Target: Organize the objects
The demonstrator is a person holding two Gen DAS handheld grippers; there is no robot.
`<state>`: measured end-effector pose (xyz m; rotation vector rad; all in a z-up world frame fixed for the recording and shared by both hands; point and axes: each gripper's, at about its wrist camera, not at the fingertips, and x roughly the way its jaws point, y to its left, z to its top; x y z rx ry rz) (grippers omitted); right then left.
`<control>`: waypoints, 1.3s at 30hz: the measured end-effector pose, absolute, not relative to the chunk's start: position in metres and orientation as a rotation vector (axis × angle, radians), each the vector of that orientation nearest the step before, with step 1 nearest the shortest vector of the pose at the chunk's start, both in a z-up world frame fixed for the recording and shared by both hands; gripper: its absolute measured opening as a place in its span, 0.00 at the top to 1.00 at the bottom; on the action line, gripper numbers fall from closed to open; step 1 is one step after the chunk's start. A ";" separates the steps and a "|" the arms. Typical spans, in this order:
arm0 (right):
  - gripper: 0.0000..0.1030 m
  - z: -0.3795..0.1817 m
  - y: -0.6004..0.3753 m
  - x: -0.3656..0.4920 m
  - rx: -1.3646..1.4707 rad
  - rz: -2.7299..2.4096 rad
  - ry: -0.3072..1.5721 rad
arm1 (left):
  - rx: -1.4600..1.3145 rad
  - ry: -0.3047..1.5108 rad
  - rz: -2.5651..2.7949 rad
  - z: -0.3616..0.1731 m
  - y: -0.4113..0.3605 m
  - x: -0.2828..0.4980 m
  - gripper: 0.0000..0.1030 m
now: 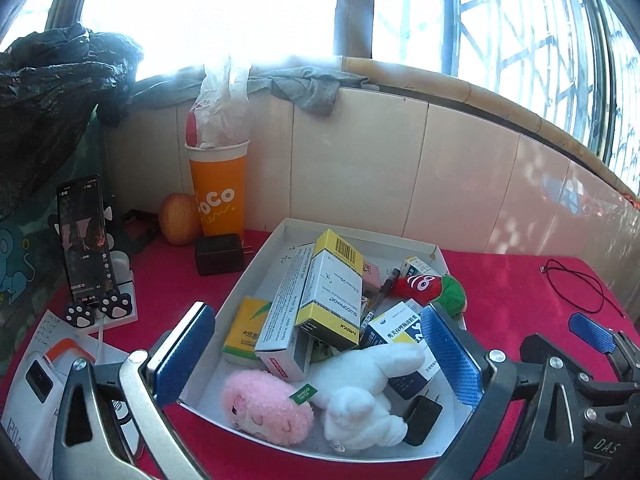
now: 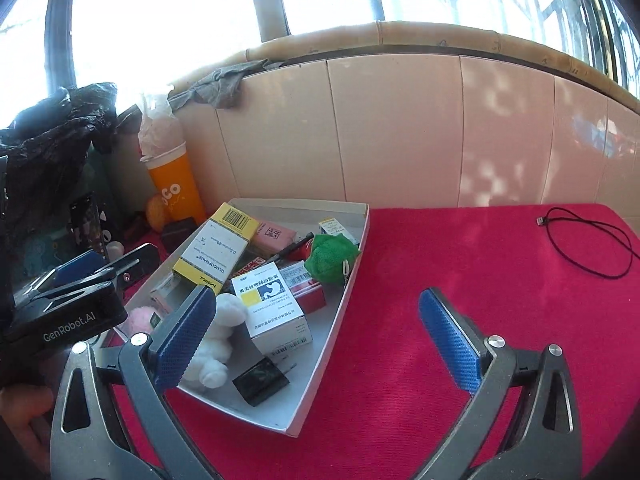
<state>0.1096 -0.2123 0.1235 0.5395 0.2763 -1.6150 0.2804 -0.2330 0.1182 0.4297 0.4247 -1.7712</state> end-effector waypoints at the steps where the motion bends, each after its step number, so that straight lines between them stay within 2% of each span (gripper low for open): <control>1: 0.00 0.127 -0.205 0.110 0.515 -1.620 0.276 | 0.434 0.412 -1.766 0.122 -0.225 0.279 0.00; 8: 0.00 0.146 -0.157 0.121 0.373 -1.696 0.353 | 0.441 0.371 -1.725 0.136 -0.178 0.271 0.00; 14: 0.00 0.156 -0.120 0.109 0.347 -1.770 0.344 | 0.474 0.250 -1.525 0.143 -0.140 0.262 0.00; 23: 0.00 0.178 -0.062 0.069 0.363 -1.889 0.199 | 0.480 0.320 -1.617 0.156 -0.106 0.250 0.00; 26: 0.00 0.181 -0.047 0.065 0.340 -1.919 0.178 | 0.497 0.284 -1.601 0.159 -0.093 0.243 0.00; 39: 0.00 0.183 -0.012 0.048 0.366 -1.897 0.125 | 0.511 0.334 -1.665 0.161 -0.069 0.235 0.00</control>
